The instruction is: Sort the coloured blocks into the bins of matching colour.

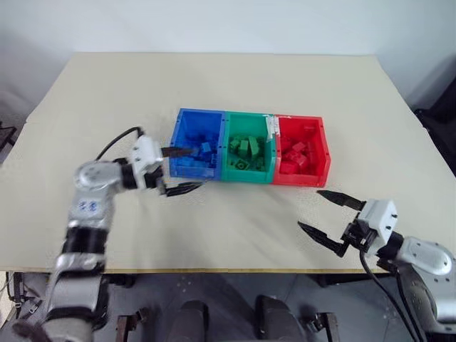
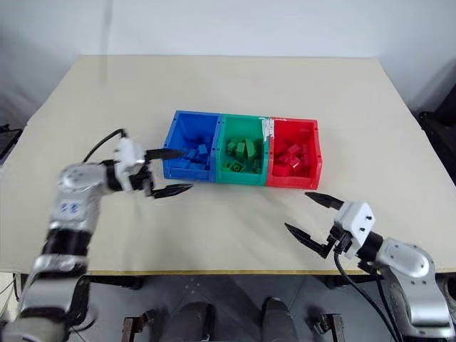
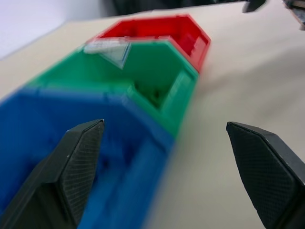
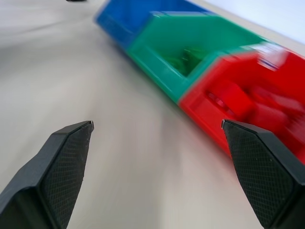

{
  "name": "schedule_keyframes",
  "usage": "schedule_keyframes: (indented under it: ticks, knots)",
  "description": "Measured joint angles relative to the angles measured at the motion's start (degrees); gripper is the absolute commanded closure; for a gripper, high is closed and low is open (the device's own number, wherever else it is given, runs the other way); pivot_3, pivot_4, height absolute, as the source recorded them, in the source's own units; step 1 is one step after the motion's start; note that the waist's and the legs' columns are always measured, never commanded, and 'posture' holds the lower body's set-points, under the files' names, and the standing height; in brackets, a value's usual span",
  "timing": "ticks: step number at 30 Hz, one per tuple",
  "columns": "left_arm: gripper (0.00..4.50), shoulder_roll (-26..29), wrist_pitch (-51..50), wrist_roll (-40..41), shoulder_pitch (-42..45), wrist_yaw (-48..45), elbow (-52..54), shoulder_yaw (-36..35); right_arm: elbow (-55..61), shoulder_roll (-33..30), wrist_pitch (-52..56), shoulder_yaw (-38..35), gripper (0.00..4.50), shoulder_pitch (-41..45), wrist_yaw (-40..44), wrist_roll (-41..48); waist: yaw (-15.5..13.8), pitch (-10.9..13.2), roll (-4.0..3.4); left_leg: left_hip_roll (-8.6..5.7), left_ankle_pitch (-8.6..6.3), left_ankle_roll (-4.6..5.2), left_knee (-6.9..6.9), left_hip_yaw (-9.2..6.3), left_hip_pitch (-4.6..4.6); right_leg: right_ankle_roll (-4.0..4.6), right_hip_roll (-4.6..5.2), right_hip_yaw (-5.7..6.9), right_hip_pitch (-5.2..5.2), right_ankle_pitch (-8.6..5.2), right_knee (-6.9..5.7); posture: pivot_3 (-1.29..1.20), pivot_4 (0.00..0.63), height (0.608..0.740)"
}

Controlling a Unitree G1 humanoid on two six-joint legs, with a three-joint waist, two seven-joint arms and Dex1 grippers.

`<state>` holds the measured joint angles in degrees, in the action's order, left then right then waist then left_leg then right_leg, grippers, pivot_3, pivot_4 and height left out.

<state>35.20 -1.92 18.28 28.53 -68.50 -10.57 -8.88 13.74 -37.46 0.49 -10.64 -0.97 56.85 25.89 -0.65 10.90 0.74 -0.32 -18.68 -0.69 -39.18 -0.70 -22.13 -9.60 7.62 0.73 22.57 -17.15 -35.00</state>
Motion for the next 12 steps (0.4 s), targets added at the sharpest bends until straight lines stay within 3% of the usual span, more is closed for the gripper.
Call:
schedule_keyframes:
  ticks: [3,6,12]
  knots:
    - [0.14,5.14,-3.21,2.93,-11.72,-0.09,7.69,-5.29,-4.77,-0.03,0.80,1.58,0.00,6.33,3.79,2.05,0.73,0.02,-0.05,0.07,-0.02,-0.03,0.07,-0.27,0.09,0.00,0.00,-0.05,0.00,0.00,0.00,0.00,0.150,0.740]
    - [0.14,5.71,-5.36,3.02,-18.64,3.59,11.61,-7.01,-9.88,-0.12,0.38,2.09,0.00,11.08,6.58,1.88,0.05,0.04,-0.07,0.04,0.01,-0.08,0.07,-0.24,0.06,0.04,-0.02,0.11,-0.03,-0.02,-0.01,0.00,0.150,0.740]
    - [0.14,3.90,-6.52,2.68,-20.74,12.16,17.44,-7.03,-15.29,-0.18,-1.65,2.44,0.00,11.96,8.72,0.14,-0.60,0.04,-0.07,0.00,0.02,-0.11,0.07,-0.12,0.04,0.04,0.02,0.11,-0.01,-0.02,-0.02,0.00,0.150,0.740]
